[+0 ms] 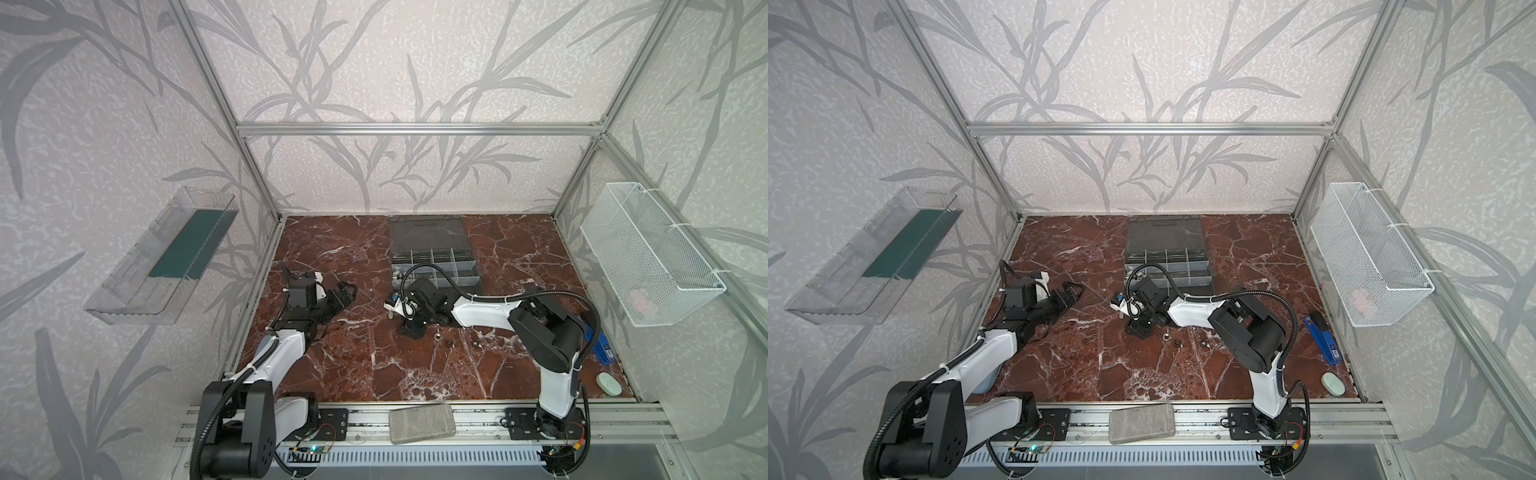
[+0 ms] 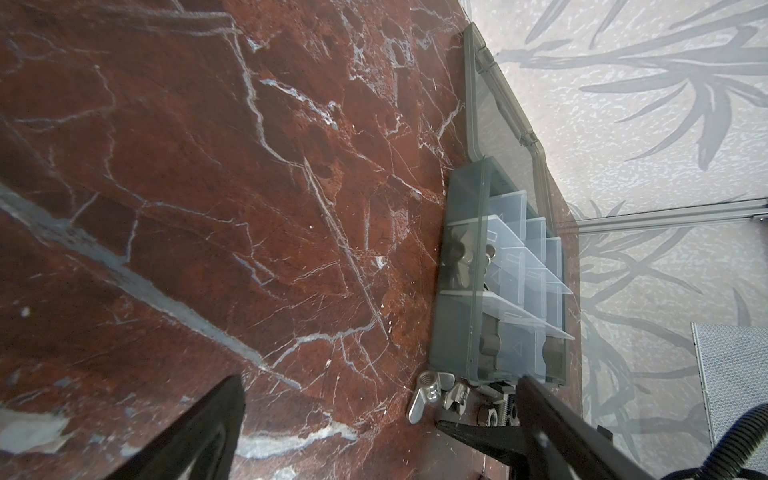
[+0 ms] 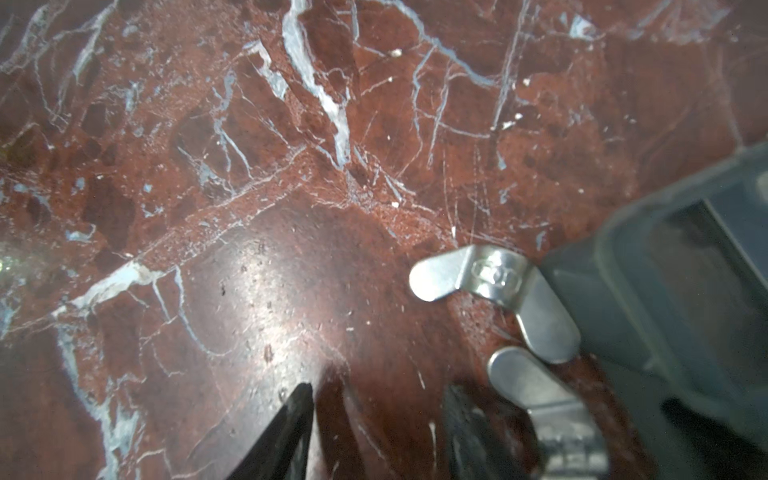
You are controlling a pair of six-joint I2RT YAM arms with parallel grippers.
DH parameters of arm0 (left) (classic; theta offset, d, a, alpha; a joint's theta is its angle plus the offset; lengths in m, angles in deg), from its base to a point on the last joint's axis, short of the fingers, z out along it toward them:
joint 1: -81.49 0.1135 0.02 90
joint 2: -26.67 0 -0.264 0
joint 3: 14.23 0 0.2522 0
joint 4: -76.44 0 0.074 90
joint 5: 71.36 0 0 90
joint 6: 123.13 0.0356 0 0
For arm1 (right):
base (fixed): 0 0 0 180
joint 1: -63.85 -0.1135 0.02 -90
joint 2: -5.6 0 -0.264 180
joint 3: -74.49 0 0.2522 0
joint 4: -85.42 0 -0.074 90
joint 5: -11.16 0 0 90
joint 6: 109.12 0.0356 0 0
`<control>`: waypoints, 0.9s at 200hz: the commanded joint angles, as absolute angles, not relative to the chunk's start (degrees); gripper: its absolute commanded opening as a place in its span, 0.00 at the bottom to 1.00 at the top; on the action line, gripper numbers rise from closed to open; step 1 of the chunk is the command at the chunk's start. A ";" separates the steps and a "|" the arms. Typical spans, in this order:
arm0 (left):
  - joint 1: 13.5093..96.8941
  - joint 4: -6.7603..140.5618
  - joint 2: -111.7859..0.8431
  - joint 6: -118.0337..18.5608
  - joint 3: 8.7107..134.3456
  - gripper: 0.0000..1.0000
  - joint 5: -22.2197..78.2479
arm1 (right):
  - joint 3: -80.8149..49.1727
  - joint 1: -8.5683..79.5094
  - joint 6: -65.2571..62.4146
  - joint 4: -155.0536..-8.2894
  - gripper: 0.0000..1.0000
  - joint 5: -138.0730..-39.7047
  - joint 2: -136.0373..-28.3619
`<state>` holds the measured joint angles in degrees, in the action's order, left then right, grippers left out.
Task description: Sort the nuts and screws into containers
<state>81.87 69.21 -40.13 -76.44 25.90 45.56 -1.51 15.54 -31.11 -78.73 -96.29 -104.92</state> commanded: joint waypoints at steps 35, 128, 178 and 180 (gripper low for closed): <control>82.08 70.63 -40.40 -76.90 25.38 1.00 46.13 | 0.62 15.65 -31.89 -76.79 0.51 -94.66 -99.26; 81.85 68.76 -40.52 -76.02 25.69 0.99 45.36 | 6.24 16.83 -30.08 -90.84 0.52 -86.48 -96.26; 76.83 58.63 -38.32 -68.08 28.84 0.99 40.02 | 7.79 19.02 -28.15 -90.53 0.52 -88.94 -93.60; 76.48 58.51 -38.22 -67.71 28.87 0.99 39.65 | 7.88 19.14 -28.06 -90.50 0.52 -89.18 -93.38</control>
<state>79.73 64.48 -40.18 -73.14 26.53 44.01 6.52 17.88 -29.75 -89.68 -87.90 -97.09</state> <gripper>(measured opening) 0.994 0.520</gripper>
